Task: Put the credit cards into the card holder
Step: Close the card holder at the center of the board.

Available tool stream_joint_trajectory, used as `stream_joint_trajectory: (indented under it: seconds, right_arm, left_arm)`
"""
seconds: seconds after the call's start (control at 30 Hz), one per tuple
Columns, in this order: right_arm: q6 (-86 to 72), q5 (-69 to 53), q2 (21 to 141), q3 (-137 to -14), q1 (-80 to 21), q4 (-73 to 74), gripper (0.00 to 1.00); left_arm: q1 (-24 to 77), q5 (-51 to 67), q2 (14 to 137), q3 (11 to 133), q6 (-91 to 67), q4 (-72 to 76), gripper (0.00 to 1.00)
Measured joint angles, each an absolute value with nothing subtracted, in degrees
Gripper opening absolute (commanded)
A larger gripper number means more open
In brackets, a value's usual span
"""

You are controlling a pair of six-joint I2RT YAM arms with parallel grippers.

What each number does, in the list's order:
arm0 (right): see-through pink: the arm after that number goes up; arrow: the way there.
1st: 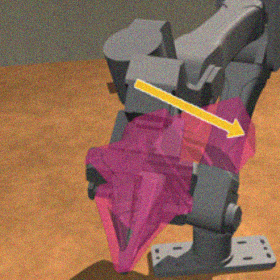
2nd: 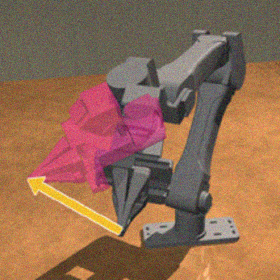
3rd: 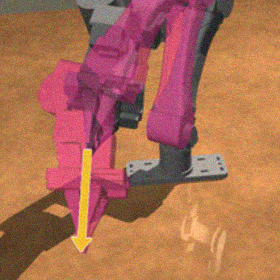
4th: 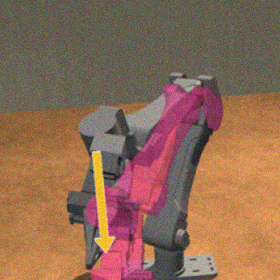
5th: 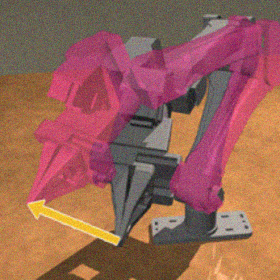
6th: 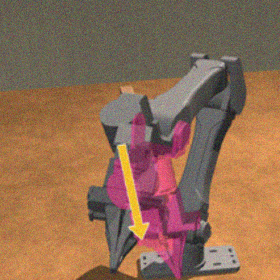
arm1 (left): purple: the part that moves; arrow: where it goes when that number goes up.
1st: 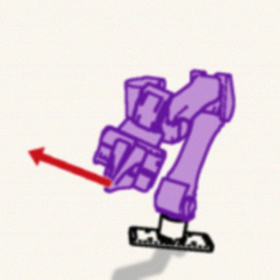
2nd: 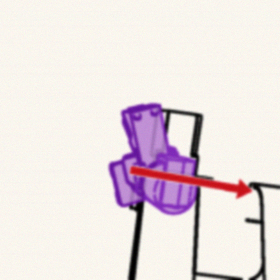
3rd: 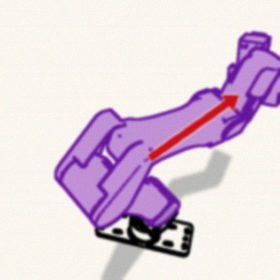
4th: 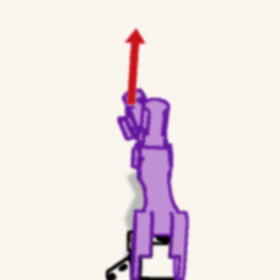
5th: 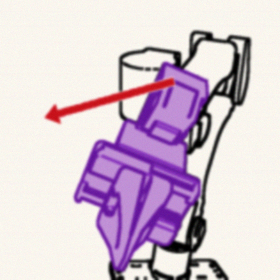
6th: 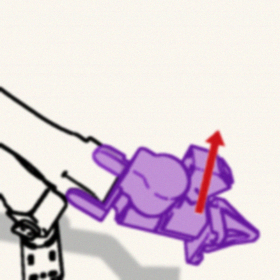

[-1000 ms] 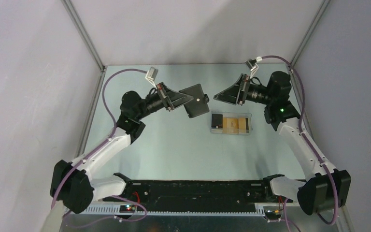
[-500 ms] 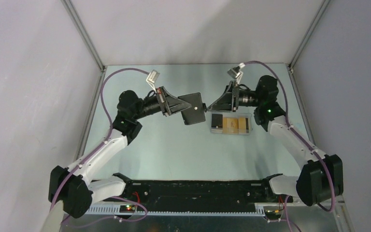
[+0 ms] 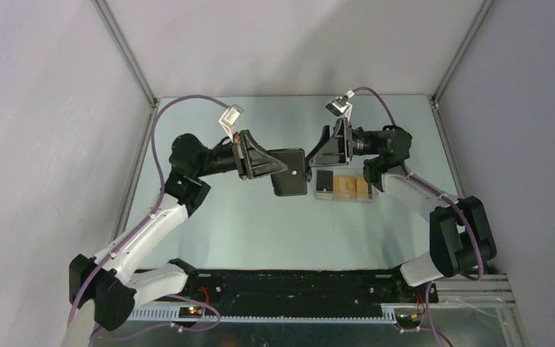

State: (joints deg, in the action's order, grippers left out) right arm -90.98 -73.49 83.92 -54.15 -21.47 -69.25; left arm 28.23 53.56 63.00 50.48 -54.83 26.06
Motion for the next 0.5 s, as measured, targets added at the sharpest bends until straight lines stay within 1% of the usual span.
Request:
stream_joint_trajectory:
  seconds: [0.17,0.3,0.37,0.4,0.43,0.5]
  right_arm:
    - [-96.92,-75.02,84.68,-53.74,-22.76,-77.91,0.7]
    - [-98.13,-75.13,84.29,-53.76,-22.96,-80.66,0.68]
    - [-98.32,-75.07,83.92,-53.76,-23.05,-81.14,0.64]
    - [-98.37,-75.07,83.68,-53.76,-23.18,-81.41,0.59]
    - [-98.37,-75.09,83.42,-53.74,-23.4,-81.6,0.56]
    - [-98.39,-75.09,83.02,-53.76,-24.01,-81.97,0.54]
  left_arm:
    - [28.25,54.35,61.45,52.27,-54.35,26.04,0.0]
    - [28.27,54.39,60.18,52.9,-53.93,26.26,0.0]
    - [28.27,54.41,60.01,53.04,-53.93,26.44,0.0]
    - [28.27,54.39,60.01,53.04,-53.93,26.41,0.0]
    - [28.27,54.43,60.05,53.04,-53.93,26.39,0.0]
    - [28.27,54.5,60.18,53.06,-53.93,26.39,0.0]
